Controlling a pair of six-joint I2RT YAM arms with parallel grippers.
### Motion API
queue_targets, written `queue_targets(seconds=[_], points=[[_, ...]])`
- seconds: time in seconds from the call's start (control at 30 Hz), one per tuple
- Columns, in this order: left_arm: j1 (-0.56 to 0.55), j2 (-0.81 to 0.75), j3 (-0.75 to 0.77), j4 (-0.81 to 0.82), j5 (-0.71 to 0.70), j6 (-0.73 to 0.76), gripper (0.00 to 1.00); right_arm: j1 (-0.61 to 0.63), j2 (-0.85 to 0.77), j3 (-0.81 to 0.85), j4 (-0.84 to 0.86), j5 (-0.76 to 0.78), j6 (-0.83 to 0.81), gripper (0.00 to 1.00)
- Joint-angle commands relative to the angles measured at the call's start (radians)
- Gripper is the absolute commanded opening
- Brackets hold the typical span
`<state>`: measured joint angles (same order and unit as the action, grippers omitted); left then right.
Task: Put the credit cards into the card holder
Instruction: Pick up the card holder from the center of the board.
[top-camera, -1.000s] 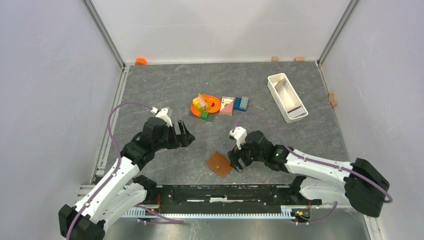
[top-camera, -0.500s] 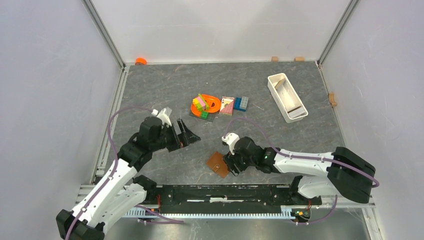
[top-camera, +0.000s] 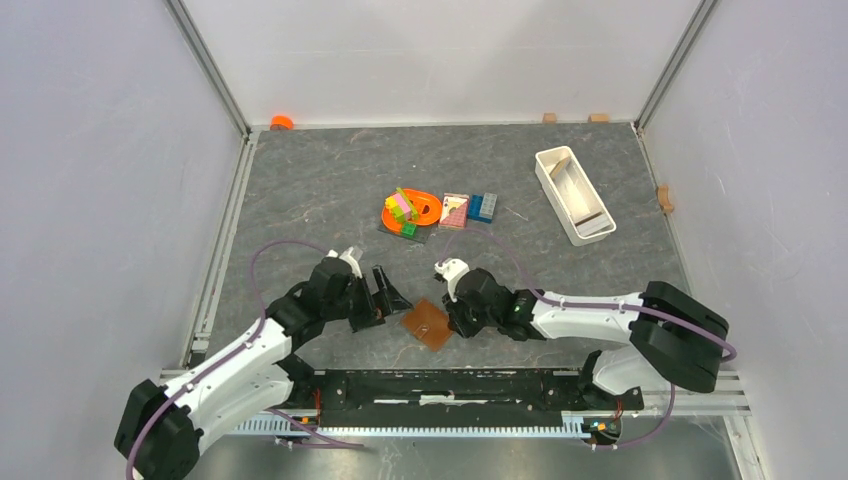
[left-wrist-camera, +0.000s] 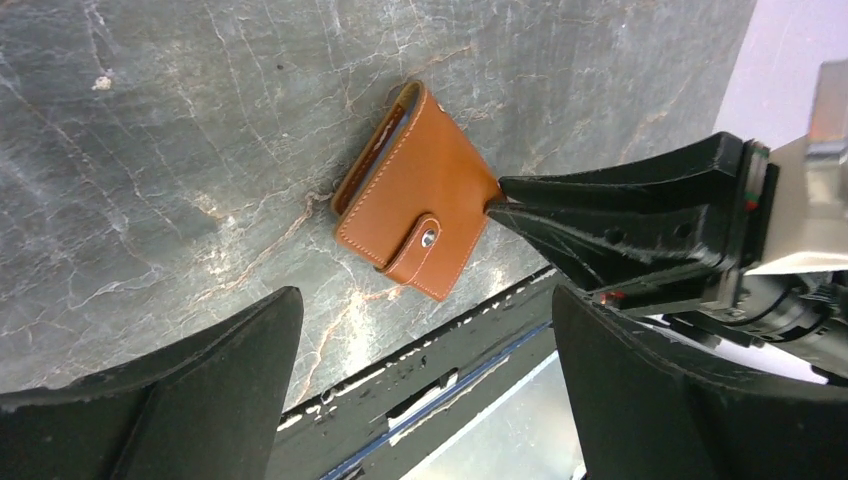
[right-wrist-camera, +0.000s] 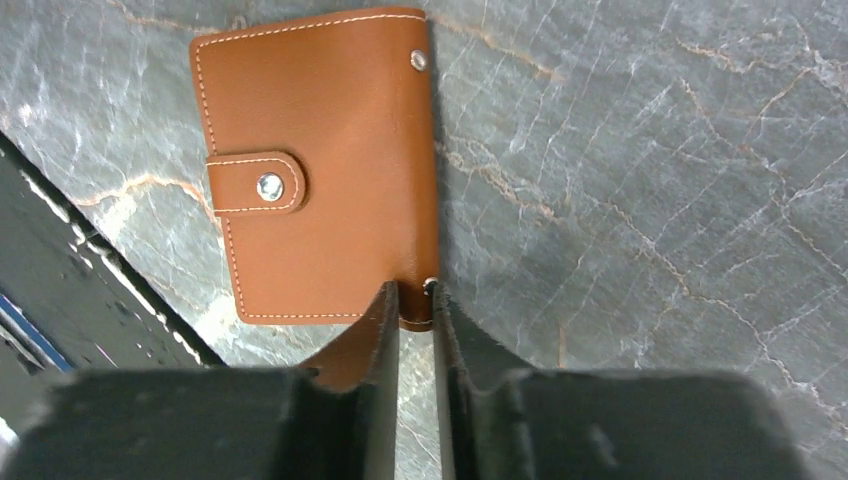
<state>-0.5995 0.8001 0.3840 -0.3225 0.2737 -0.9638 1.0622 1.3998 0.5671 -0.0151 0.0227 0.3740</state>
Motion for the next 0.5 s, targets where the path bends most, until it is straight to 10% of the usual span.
queue_targets(seconds=[0.0,0.47], points=[[-0.028,0.040,-0.011,0.103,-0.052,-0.023,0.99,0.004,0.054,0.027,-0.037,0.070,0.084,0.05],[-0.031,-0.076,-0.069,0.451,0.044,-0.015,1.00,0.002,-0.409,-0.173,0.266,0.121,0.165,0.00]])
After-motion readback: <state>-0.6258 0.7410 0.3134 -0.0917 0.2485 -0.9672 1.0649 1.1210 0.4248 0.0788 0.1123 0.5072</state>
